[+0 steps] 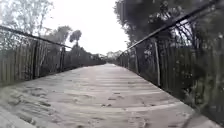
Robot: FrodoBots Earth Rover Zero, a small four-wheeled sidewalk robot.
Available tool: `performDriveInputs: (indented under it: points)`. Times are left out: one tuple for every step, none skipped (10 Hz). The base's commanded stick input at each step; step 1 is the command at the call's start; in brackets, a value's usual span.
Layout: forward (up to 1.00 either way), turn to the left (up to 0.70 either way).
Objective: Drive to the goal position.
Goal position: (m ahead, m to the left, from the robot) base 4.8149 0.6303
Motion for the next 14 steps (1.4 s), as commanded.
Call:
performDriveInputs:
  points:
    - [0.7,0.02]
    - [0.7,0.03]
    - [0.7,0.02]
    - [0.7,0.03]
    - [0.7,0.04]
    - [0.7,0.04]
    - [0.7,0.05]
    - [0.7,0.04]
    - [0.7,0.02]
    - [0.7,0.0]
    - [0.7,0.0]
    - [0.7,0.0]
    - [0.7,0.0]
    - [0.7,0.0]
